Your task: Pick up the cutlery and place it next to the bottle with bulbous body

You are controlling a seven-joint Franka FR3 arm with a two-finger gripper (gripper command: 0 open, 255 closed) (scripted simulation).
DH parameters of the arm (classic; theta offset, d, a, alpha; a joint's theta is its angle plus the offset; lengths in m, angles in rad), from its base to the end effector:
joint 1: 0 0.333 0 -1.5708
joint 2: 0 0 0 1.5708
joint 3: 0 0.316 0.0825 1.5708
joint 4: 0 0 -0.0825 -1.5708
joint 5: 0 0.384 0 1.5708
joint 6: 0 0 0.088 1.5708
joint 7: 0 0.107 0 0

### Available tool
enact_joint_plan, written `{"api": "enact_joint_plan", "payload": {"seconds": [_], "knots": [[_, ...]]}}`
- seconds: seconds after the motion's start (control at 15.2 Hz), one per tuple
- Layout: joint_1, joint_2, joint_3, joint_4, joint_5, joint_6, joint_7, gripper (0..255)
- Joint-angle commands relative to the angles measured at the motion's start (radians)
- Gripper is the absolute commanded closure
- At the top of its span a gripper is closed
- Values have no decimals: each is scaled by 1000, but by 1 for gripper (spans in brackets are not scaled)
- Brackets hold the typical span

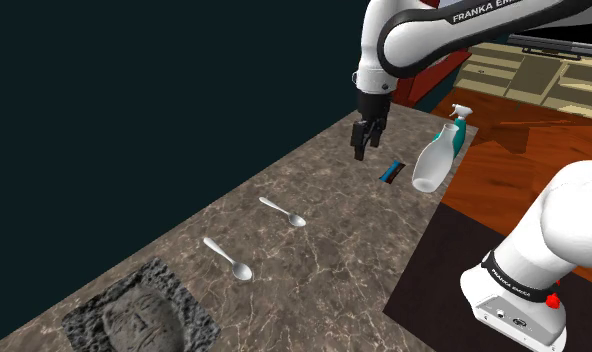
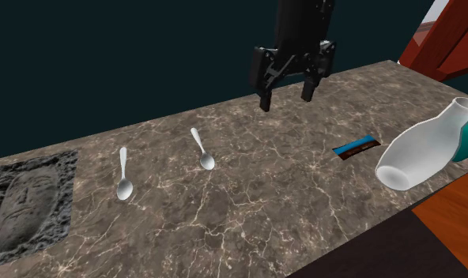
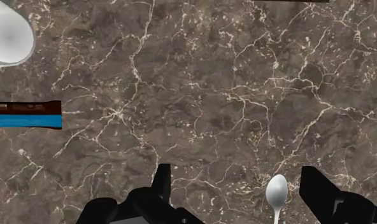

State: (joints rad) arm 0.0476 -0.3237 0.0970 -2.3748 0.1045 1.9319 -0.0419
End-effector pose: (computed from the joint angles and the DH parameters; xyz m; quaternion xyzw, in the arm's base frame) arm 0.4257 0.0703 0.4373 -0.9954 -0.0682 0.0614 0.0293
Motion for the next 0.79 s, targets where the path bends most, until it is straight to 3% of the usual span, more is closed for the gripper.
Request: {"api": "enact_joint_plan", "payload": {"seconds": [0.0,0.73], "knots": [[7,76,12,23,8,53,12,0],[53,491,64,254,18,234,90,0]]}}
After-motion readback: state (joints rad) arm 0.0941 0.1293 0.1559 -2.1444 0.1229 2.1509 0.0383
